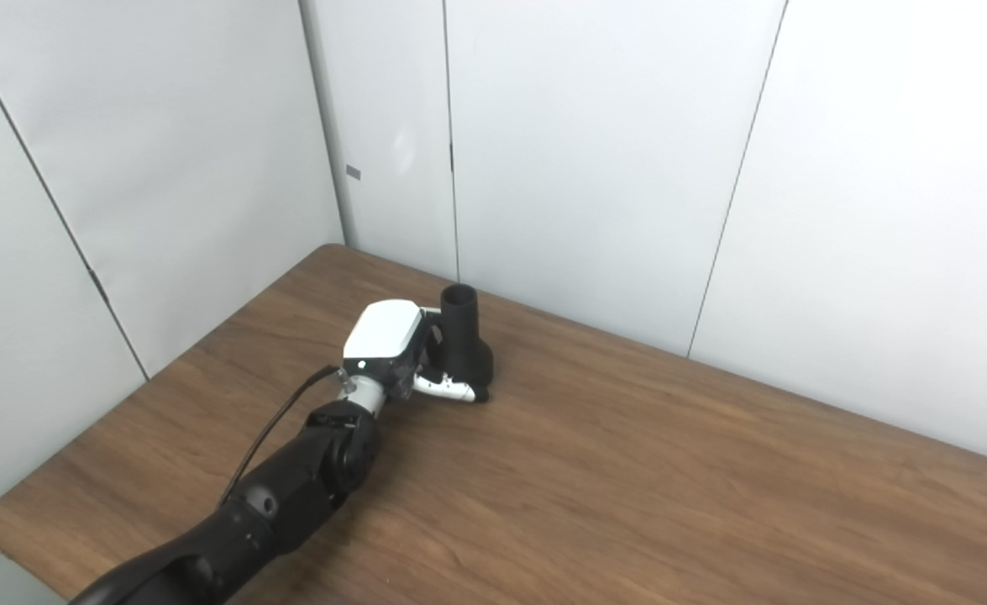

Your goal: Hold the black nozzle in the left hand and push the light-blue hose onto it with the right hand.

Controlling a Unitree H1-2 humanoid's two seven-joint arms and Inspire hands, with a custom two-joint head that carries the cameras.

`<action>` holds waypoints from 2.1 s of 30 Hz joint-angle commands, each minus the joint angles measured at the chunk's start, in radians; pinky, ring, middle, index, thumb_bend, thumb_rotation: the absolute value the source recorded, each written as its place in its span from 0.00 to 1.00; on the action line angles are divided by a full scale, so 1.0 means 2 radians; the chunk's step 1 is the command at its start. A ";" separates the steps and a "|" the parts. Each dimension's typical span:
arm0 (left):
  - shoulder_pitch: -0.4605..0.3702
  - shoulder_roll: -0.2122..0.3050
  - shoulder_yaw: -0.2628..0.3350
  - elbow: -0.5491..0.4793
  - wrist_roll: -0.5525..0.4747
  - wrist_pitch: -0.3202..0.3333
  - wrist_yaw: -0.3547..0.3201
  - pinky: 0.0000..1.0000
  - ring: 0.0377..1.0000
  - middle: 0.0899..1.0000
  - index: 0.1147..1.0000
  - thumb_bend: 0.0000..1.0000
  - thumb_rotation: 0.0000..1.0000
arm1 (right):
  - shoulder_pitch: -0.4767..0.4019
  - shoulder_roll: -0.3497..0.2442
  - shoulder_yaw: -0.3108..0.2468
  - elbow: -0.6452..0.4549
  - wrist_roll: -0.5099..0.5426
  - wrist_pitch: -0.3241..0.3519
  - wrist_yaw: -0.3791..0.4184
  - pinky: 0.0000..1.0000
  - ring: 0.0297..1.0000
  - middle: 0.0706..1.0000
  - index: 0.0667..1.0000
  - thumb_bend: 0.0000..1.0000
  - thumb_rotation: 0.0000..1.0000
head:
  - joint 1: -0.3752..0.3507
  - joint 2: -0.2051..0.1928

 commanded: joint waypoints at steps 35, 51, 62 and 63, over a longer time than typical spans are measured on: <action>0.040 -0.002 -0.047 -0.097 0.021 -0.196 -0.040 0.30 0.36 0.45 0.46 0.50 0.00 | 0.005 0.053 0.015 -0.063 -0.078 0.006 -0.047 0.46 0.57 0.59 0.46 0.48 0.16 | -0.106 0.028; 0.047 -0.050 -0.109 -0.086 0.037 -0.272 -0.039 0.32 0.39 0.50 0.40 0.50 0.00 | 0.002 0.086 0.017 -0.110 -0.113 0.048 -0.069 0.51 0.60 0.62 0.46 0.48 0.13 | -0.223 0.046; 0.041 -0.059 -0.149 -0.089 0.032 -0.319 -0.034 0.32 0.39 0.48 0.42 0.50 0.00 | -0.010 0.110 0.011 -0.097 -0.160 0.035 -0.129 0.50 0.59 0.61 0.46 0.49 0.15 | -0.331 0.057; 0.042 -0.061 -0.155 -0.090 0.032 -0.319 -0.033 0.33 0.39 0.48 0.42 0.50 0.00 | -0.012 0.113 0.008 -0.094 -0.165 0.032 -0.141 0.51 0.59 0.61 0.46 0.49 0.15 | -0.344 0.058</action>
